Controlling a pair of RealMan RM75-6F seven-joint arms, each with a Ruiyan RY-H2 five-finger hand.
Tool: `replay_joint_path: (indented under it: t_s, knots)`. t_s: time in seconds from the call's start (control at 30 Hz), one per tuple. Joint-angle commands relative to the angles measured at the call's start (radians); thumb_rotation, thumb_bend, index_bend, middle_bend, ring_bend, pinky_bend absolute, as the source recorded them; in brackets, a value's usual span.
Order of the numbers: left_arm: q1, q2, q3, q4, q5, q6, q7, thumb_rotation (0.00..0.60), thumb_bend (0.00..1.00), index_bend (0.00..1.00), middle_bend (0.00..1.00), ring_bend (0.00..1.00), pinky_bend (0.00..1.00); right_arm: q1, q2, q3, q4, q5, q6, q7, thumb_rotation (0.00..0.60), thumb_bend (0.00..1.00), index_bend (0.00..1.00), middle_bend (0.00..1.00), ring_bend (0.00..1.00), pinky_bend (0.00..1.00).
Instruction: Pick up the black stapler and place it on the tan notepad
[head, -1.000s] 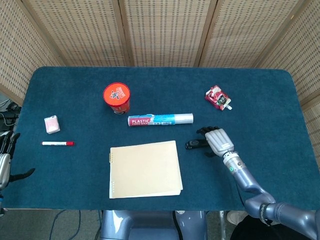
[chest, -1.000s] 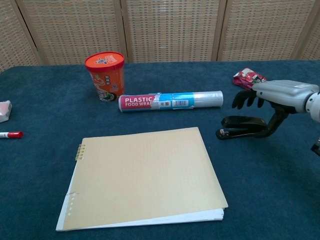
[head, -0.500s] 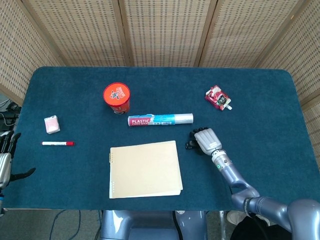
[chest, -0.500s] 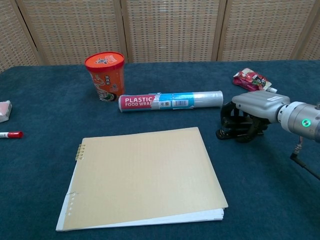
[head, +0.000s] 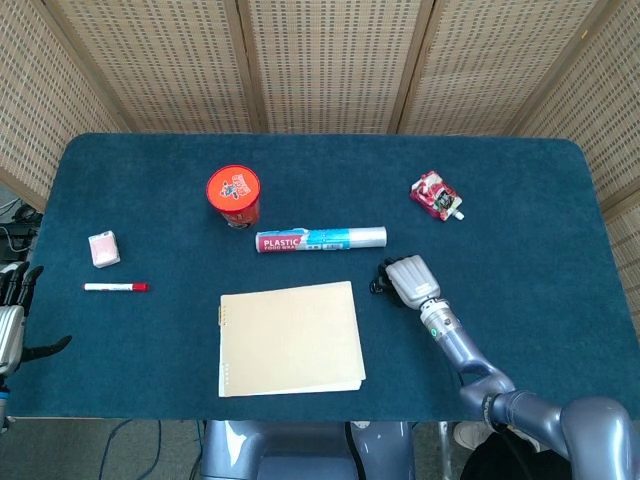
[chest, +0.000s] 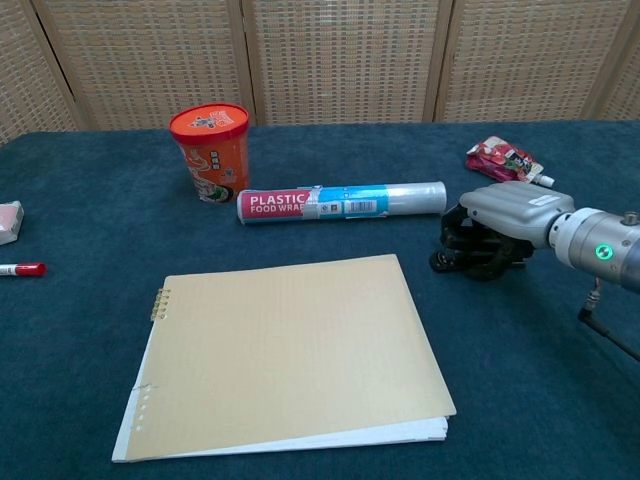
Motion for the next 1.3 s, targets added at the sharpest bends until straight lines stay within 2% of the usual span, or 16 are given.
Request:
replay_joint_path:
  t_s: [0.03, 0.2, 0.37, 0.53, 0.67, 0.83, 0.93, 1.1, 1.3]
  knots:
    - [-0.001, 0.0, 0.0, 0.0, 0.0, -0.001, 0.0, 0.6, 0.0, 0.0, 0.0, 0.0, 0.0, -0.008, 0.003, -0.001, -0.001, -0.031, 0.047, 0.036, 0.6, 0.58, 0.62, 0.64, 0.55, 0.58]
    - [-0.002, 0.001, 0.001, -0.003, 0.001, -0.001, -0.003, 0.6, 0.0, 0.0, 0.0, 0.0, 0.0, -0.006, 0.057, 0.008, -0.079, -0.059, 0.09, 0.032, 0.6, 0.58, 0.62, 0.64, 0.55, 0.58]
    - [-0.002, 0.005, 0.002, -0.006, 0.003, -0.003, -0.01, 0.6, 0.0, 0.0, 0.0, 0.0, 0.0, 0.008, 0.136, 0.024, -0.24, -0.072, 0.107, -0.034, 0.6, 0.58, 0.62, 0.64, 0.55, 0.58]
    - [-0.003, 0.009, 0.002, -0.009, 0.006, -0.004, -0.019, 0.6, 0.0, 0.0, 0.0, 0.0, 0.0, 0.035, 0.18, 0.043, -0.421, -0.039, 0.075, -0.162, 0.6, 0.58, 0.62, 0.64, 0.55, 0.58]
    - [-0.004, 0.013, 0.006, -0.009, 0.011, -0.008, -0.025, 0.6, 0.0, 0.0, 0.0, 0.0, 0.0, 0.076, 0.146, 0.05, -0.514, 0.034, 0.02, -0.326, 0.6, 0.58, 0.62, 0.64, 0.56, 0.58]
    - [-0.006, 0.014, 0.007, -0.006, 0.01, -0.012, -0.027, 0.6, 0.0, 0.0, 0.0, 0.0, 0.0, 0.134, 0.061, 0.057, -0.553, 0.139, -0.009, -0.526, 0.6, 0.59, 0.62, 0.64, 0.56, 0.58]
    - [-0.006, 0.014, 0.009, -0.004, 0.009, -0.014, -0.029, 0.6, 0.0, 0.0, 0.0, 0.0, 0.0, 0.167, 0.016, 0.064, -0.55, 0.19, -0.018, -0.599, 0.6, 0.59, 0.62, 0.64, 0.56, 0.58]
    - [-0.006, 0.014, 0.01, -0.001, 0.009, -0.015, -0.032, 0.6, 0.0, 0.0, 0.0, 0.0, 0.0, 0.212, -0.035, 0.066, -0.542, 0.246, -0.041, -0.65, 0.6, 0.59, 0.62, 0.64, 0.56, 0.58]
    - [-0.009, 0.013, 0.011, 0.002, 0.006, -0.022, -0.03, 0.6, 0.0, 0.0, 0.0, 0.0, 0.0, 0.235, -0.081, 0.051, -0.529, 0.254, -0.038, -0.666, 0.6, 0.58, 0.62, 0.64, 0.56, 0.58]
